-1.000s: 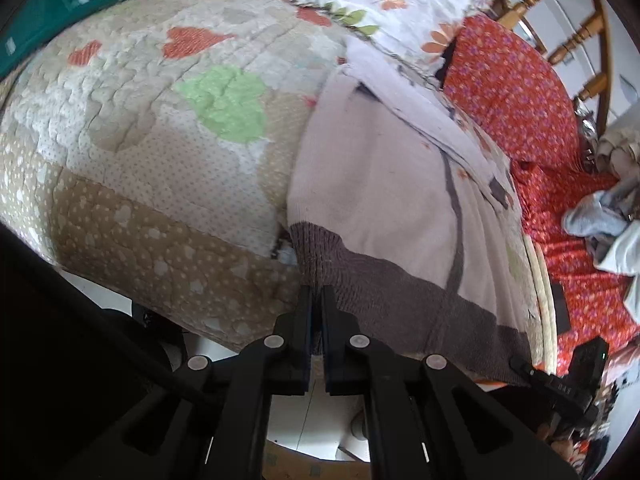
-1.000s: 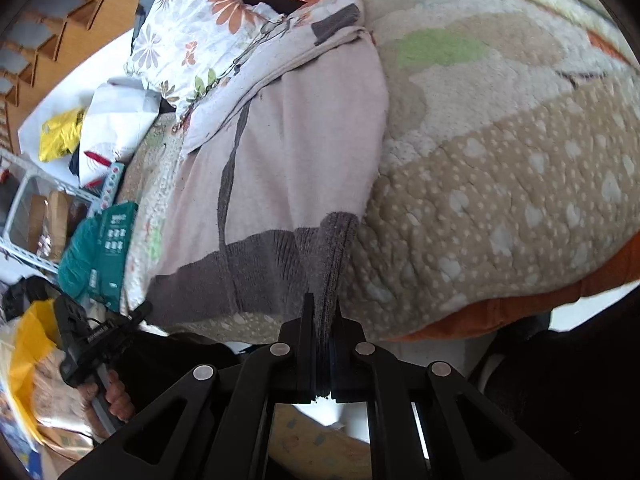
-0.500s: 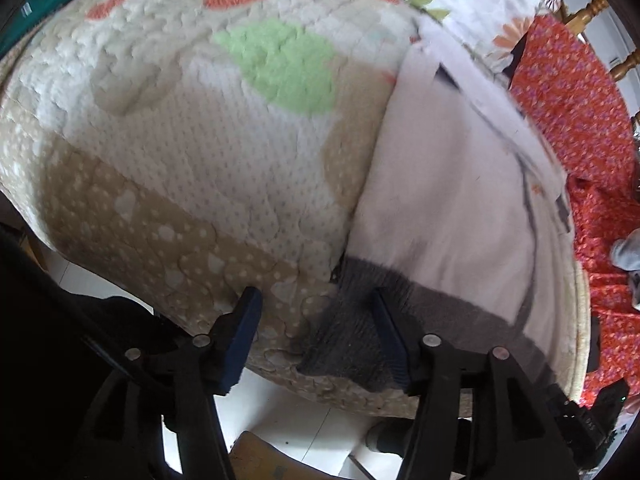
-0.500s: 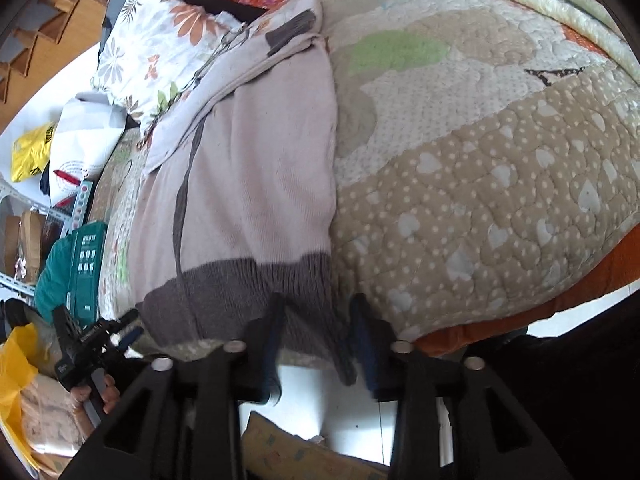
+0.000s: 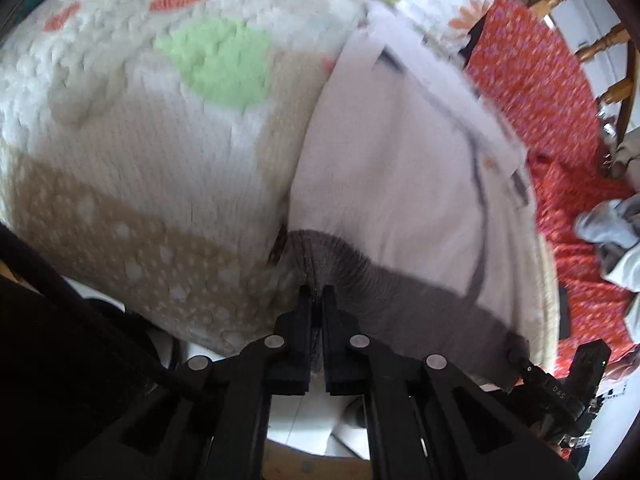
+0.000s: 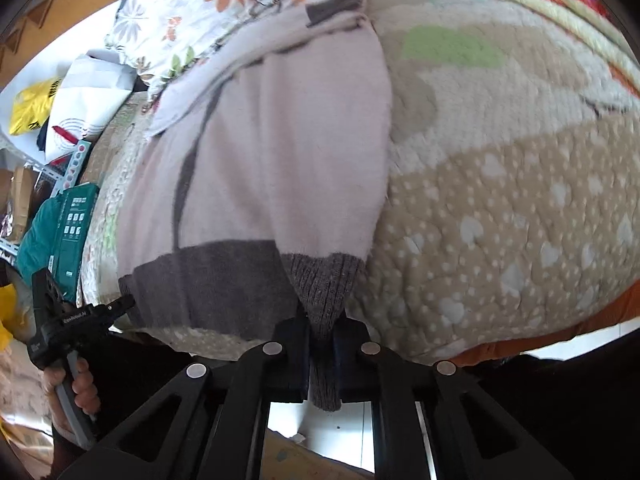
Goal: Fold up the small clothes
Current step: 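Lift the grey hem with both tools and fold it toward the collar, then release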
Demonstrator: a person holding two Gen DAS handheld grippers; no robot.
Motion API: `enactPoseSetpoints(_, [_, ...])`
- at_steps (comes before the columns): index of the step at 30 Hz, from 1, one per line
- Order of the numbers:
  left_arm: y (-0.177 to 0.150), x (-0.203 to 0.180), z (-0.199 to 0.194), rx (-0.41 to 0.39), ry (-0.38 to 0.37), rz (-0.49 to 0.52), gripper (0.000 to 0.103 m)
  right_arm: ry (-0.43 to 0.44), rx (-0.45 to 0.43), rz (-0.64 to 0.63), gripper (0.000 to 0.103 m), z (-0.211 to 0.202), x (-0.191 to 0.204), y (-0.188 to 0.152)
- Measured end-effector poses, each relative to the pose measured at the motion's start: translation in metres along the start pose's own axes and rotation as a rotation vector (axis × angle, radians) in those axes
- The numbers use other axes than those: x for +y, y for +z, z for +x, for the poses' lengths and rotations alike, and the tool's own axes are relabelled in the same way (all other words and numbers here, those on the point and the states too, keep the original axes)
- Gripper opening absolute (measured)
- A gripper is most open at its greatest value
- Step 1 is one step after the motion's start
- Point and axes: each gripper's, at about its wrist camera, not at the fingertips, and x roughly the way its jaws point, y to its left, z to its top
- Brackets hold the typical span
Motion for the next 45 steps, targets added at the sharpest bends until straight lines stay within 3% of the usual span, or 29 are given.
enactPoseSetpoints(7, [0.070, -0.029, -0.021, -0.111, -0.061, -0.024, 0.003, 0.089, -0.098, -0.041, 0.009, -0.029, 0.036, 0.062])
enactPoseSetpoints(10, [0.120, -0.056, -0.012, -0.168, -0.041, 0.010, 0.003, 0.095, -0.155, -0.048, 0.009, -0.031, 0.048, 0.104])
enactPoseSetpoints(15, [0.177, -0.079, 0.012, -0.198, -0.021, 0.018, 0.003, 0.112, -0.206, -0.004, 0.009, -0.021, 0.051, 0.166])
enactPoseSetpoints(24, [0.264, -0.102, 0.075, -0.207, 0.033, 0.008, 0.003, 0.032, -0.204, 0.130, 0.009, 0.032, 0.008, 0.261])
enactPoseSetpoints(27, [0.279, -0.107, 0.090, -0.211, 0.052, 0.018, 0.003, 0.035, -0.188, 0.196, 0.009, 0.055, -0.015, 0.284])
enactPoseSetpoints(31, [0.294, -0.113, 0.094, -0.282, 0.107, 0.046, 0.003, 0.062, -0.214, 0.250, 0.009, 0.071, -0.031, 0.307])
enactPoseSetpoints(33, [0.298, -0.110, 0.090, -0.335, 0.168, 0.040, 0.008, 0.053, -0.251, 0.258, 0.009, 0.074, -0.034, 0.315])
enactPoseSetpoints(35, [0.300, -0.104, 0.087, -0.361, 0.215, 0.016, 0.028, 0.019, -0.264, 0.242, 0.011, 0.077, -0.033, 0.318])
enactPoseSetpoints(36, [0.300, -0.103, 0.086, -0.363, 0.218, 0.010, 0.033, -0.027, -0.259, 0.220, 0.019, 0.079, -0.029, 0.318])
enactPoseSetpoints(39, [0.298, -0.104, 0.083, -0.357, 0.209, 0.015, 0.041, -0.136, -0.299, 0.136, 0.055, 0.073, -0.020, 0.318])
enactPoseSetpoints(45, [0.280, -0.123, 0.076, -0.345, 0.197, 0.087, 0.057, -0.162, -0.342, 0.117, 0.057, 0.047, -0.020, 0.312])
